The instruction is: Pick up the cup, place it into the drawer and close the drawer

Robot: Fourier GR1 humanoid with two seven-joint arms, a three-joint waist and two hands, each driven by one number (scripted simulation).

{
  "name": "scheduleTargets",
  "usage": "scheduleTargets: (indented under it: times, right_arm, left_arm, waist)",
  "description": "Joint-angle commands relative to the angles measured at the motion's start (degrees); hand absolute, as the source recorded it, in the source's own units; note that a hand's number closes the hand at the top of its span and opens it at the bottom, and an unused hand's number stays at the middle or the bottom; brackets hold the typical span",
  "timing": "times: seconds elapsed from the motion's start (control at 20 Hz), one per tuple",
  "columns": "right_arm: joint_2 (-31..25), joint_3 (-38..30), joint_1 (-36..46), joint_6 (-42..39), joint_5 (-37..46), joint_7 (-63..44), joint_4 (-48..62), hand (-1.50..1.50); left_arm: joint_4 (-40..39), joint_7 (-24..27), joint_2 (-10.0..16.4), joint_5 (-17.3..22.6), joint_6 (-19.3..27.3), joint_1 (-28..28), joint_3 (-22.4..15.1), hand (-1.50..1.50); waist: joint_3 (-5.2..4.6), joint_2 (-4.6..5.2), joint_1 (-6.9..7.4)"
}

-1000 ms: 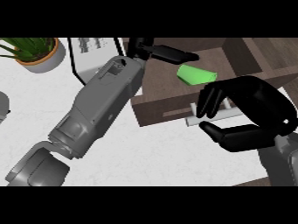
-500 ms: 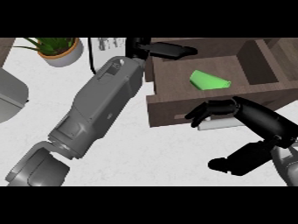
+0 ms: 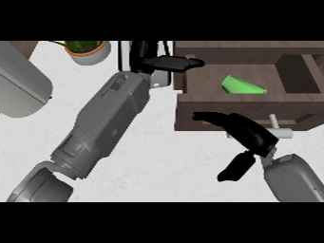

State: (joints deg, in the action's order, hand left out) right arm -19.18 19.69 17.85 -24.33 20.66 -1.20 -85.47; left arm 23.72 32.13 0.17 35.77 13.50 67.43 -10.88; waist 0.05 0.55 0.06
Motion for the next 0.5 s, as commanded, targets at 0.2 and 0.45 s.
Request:
scheduleTargets:
  times: [0.2,0.45]
  right_arm:
    - [2.61,0.44,12.29,5.76,9.92,10.49,29.95,1.5]
    - [2.52,-5.75,18.88,11.08,8.66,19.56,43.31,1.5]
  left_arm:
    - [5.35,1.81,1.78,-0.15,-2.02,-6.76,0.36,-1.5]
    - [10.5,-2.03,4.57,0.93,-4.87,-9.83,0.21,-1.5]
  waist:
    - [0.05,0.07,3.57]
    - [0.19,0.2,5.96]
